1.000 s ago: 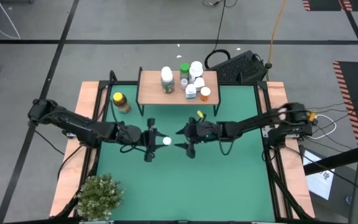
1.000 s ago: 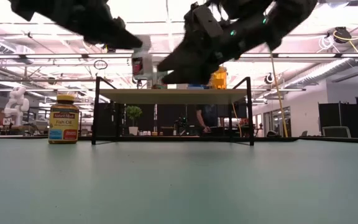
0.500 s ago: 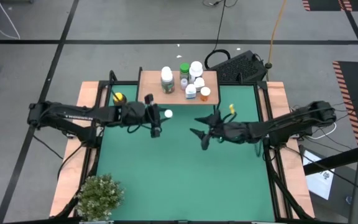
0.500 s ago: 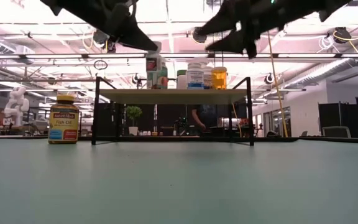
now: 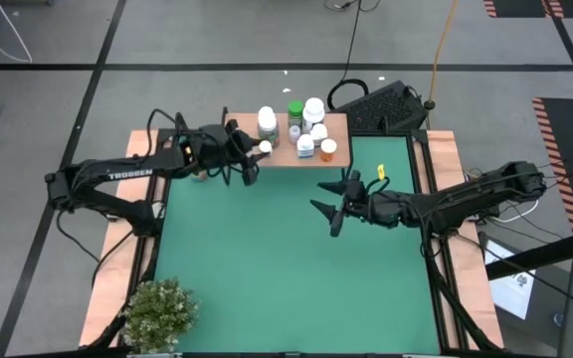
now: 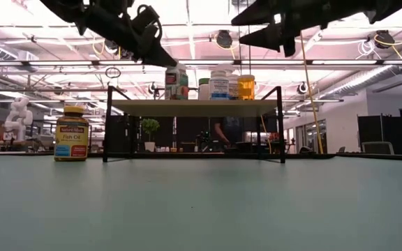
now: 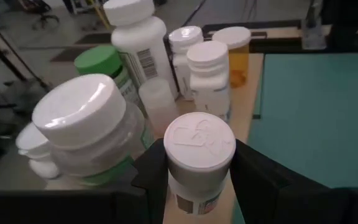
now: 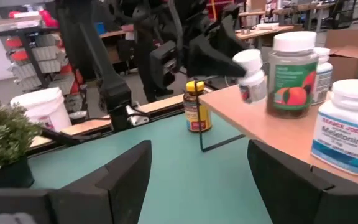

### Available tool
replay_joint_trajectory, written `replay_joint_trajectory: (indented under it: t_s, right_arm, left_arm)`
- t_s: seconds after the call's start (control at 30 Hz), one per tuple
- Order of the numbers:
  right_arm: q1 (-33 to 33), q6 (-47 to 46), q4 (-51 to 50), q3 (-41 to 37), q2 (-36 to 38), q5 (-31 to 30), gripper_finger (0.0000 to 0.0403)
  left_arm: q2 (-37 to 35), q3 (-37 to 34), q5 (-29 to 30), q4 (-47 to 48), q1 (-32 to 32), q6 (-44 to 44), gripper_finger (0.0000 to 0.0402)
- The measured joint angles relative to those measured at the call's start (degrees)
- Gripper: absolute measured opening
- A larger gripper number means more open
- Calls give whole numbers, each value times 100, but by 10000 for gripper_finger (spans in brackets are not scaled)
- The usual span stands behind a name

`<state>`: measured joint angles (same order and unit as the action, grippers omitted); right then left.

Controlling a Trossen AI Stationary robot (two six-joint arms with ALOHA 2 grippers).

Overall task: Pick and place medicine bottles onto shelf by color
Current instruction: Put the white medicine bottle on the shelf

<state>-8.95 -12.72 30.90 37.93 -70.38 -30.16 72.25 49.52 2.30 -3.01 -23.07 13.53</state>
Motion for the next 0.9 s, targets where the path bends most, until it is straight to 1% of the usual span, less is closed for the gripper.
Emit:
replay_joint_trajectory:
  t_s: [0.07,0.17,0.37,0.57,0.67,0.77,0.9]
  right_arm:
    - [8,-5,133,-22,-1,-12,258]
    - [-4,14,298,-22,2,0,258]
    - [0,36,449,-20,-1,-3,258]
    - [-2,36,445,-20,-1,1,258]
    - [-2,36,445,-20,-1,7,258]
    - [-2,36,445,-20,-1,12,258]
    - [-2,41,430,-17,-1,12,258]
  left_arm:
    - [20,-6,-250,-88,-161,-118,145]
    - [136,3,-405,-153,-299,-214,145]
    - [396,-6,-441,-125,-339,-216,145]
    - [692,-4,-443,-337,-328,-230,145]
    - [726,4,-442,-355,-332,-358,146]
    - [726,4,-441,-353,-332,-382,157]
    - [661,-2,-443,-288,-332,-530,192]
